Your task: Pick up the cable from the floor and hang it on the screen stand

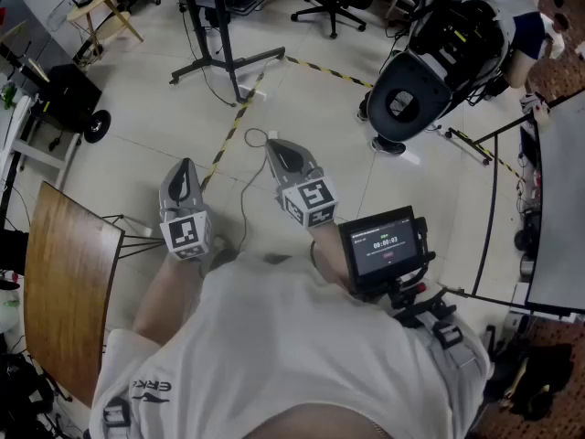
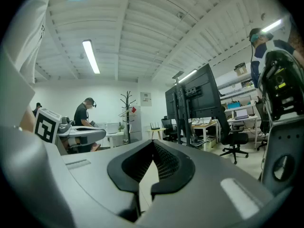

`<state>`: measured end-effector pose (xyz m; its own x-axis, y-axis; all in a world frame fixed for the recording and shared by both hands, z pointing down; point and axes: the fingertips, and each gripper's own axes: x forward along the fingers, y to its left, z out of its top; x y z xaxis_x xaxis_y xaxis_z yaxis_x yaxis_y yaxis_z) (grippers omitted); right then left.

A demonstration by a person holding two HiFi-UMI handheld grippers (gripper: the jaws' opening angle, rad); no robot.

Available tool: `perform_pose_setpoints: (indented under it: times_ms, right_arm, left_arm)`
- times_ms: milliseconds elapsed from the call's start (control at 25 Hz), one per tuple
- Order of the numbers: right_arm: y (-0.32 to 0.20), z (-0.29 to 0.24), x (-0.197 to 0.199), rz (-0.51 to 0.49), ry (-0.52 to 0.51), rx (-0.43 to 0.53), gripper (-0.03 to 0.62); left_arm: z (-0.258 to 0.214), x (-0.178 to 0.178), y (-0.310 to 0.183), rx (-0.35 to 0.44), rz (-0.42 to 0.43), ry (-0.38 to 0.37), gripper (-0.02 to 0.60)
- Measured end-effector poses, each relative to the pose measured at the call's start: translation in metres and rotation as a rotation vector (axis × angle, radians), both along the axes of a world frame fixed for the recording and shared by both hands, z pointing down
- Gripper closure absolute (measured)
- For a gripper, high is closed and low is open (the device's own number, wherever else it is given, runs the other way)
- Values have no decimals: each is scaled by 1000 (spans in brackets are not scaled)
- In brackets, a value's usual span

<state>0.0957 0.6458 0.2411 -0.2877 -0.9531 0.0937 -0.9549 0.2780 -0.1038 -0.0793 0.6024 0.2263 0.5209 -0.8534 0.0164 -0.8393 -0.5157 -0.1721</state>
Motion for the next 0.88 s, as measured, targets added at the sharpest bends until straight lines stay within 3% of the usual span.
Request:
perform_pose_setpoints:
  times_ms: [320, 880]
  right_arm:
    - [-75, 15, 1, -3, 19, -10, 580]
    - [-297, -4, -42, 28, 49, -6, 580]
  left_arm:
    - [11, -2, -79, 6, -15, 23, 578]
    - [1, -32, -306, -2, 19, 79, 578]
